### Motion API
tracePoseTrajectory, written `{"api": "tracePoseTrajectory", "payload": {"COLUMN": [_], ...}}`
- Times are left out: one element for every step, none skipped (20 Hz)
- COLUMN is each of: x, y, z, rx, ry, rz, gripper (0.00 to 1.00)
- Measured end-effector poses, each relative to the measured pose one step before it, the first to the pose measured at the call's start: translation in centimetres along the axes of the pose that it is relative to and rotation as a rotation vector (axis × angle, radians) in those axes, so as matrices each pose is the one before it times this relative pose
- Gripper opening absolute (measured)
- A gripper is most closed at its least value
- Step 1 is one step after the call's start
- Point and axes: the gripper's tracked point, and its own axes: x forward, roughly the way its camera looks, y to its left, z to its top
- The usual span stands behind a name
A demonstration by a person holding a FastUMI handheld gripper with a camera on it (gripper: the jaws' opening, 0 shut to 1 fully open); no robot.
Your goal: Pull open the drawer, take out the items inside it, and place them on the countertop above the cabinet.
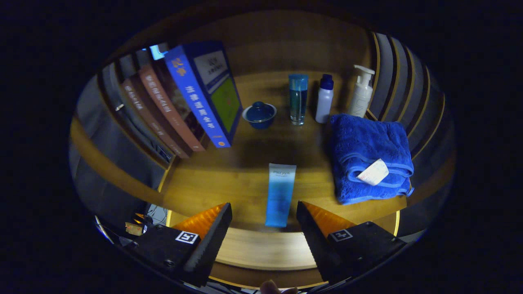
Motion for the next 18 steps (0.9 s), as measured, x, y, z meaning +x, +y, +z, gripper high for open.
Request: {"api": "tracePoseTrajectory", "payload": {"x": [-0.853,-0.946,-0.822,-1.151,-1.218,-1.325,-1.074,-1.026,-1.418,-1.345,-1.247,-1.233,-1.416,-1.202,-1.151,-1.083,-1.122,-0.929], "y": [0.448,0.200,0.283,0.202,0.159,0.147,-0.045,-0.080,0.076,0.105,0.415,0.642,0.481,0.352,0.082,0.056,-0.058,0.248], "z": [-0.015,0.094,-0.022,-0.038,-0.110,0.259,-0.008,0.004,-0.177,-0.120,0.117,0.040,-0.112,-0.191,-0.383,-0.515,-0.658,-0.764], "rx": [-0.00404,-0.00356,-0.00608,-0.00639,-0.00204,-0.00413,-0.01485,-0.02375,-0.02786,-0.00887,0.00655,0.00995,0.00871,0.00453,0.00500,-0.00102,0.00206,-0.00414], "ry": [-0.04405,-0.05825,-0.04249,-0.04541,-0.03957,-0.05230,-0.04315,-0.03901,-0.02551,-0.03194,-0.04125,-0.03965,-0.03442,-0.02774,-0.02797,-0.02129,-0.01997,-0.02197], "rz": [0.01608,0.00843,0.00753,0.00398,0.00406,0.00082,-0.00820,-0.00778,-0.00212,-0.00276,0.00350,0.01279,0.01085,0.00902,-0.00275,-0.00385,-0.01101,0.00125], "gripper": [1.00,1.00,1.00,1.00,1.00,1.00,1.00,1.00,1.00,1.00,1.00,1.00,1.00,1.00,1.00,1.00,1.00,1.00]}}
